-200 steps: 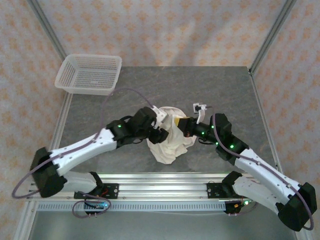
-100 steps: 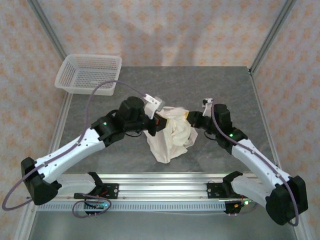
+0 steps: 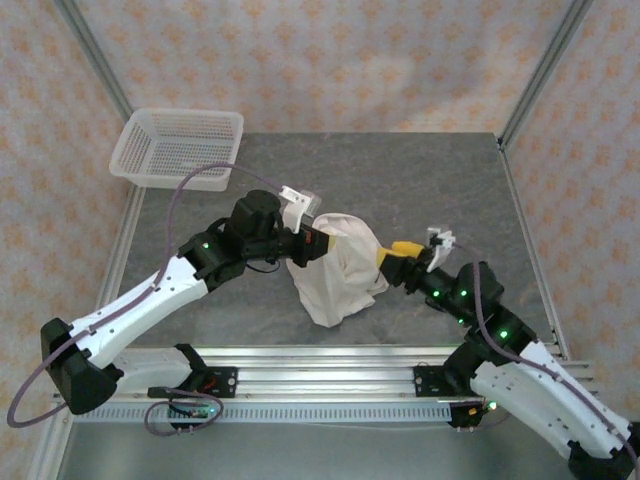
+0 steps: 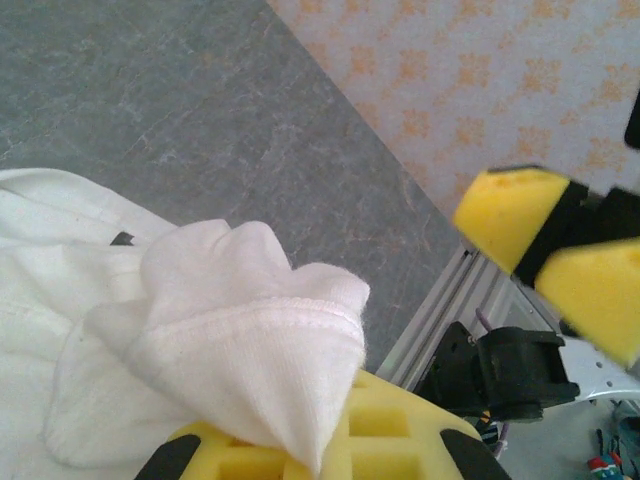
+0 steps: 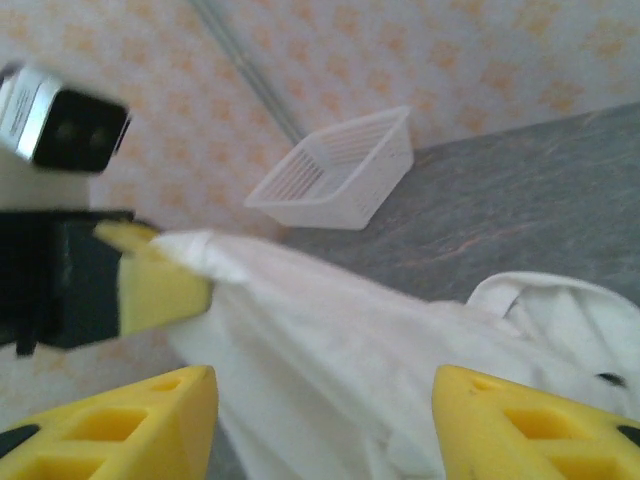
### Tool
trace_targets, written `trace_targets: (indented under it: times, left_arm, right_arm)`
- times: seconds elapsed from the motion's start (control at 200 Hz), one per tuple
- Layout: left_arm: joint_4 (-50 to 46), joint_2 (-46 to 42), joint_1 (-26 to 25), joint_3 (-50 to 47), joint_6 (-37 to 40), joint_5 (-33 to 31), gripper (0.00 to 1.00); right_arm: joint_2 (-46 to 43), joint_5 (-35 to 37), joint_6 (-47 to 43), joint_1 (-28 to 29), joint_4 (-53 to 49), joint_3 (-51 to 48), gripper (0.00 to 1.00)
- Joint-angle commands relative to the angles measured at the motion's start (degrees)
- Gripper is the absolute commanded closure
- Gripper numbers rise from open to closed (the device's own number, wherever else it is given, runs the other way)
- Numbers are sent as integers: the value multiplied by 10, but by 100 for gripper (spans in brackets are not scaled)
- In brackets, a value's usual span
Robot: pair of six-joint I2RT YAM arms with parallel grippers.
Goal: Fold the inside-out t-shirt
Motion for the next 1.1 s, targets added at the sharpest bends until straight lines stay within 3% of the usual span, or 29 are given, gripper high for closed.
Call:
trace_targets:
  times: [0.0, 0.13, 0.23, 0.26, 0.3, 0.395, 0.505, 0.59, 0.63, 0.811, 0.976, 1.096]
  left_arm:
    - [19, 2, 5, 13, -14, 2, 100]
    - [22, 2, 5, 17, -22, 2, 100]
    - [14, 0, 7, 22, -26, -7, 100]
    - [8, -1, 9, 24, -27, -14, 100]
    - [-1, -1, 13, 26, -31, -30, 100]
    - [-51, 7, 33, 39, -33, -80, 100]
    - [-68, 42, 77, 22, -22, -117, 100]
    - [-18, 80, 104, -20, -1, -116, 100]
    - [1, 100, 110, -32, 2, -120, 100]
    - [88, 98, 117, -80, -6, -129, 75]
    - [16, -8, 146, -93, 28, -143, 41]
    - [-29, -100, 137, -105, 51, -110, 31]
  right_arm:
    - [68, 136, -48, 73, 11, -9, 32]
    - [177, 295, -94, 89, 43, 7, 19]
    - [252, 296, -136, 82, 96, 13, 22]
    - [273, 270, -137, 75, 92, 23, 29]
    - [289, 216, -134, 67, 77, 36, 45]
    - [278, 89, -118, 56, 71, 43, 100]
    - [214, -174, -62, 36, 148, 26, 100]
    - [186, -260, 4, 34, 208, 27, 100]
    - [179, -275, 24, 34, 224, 29, 100]
    - [157, -237, 43, 13, 264, 16, 100]
    - [160, -228, 60, -34, 279, 0, 100]
    - [165, -220, 55, -53, 265, -2, 100]
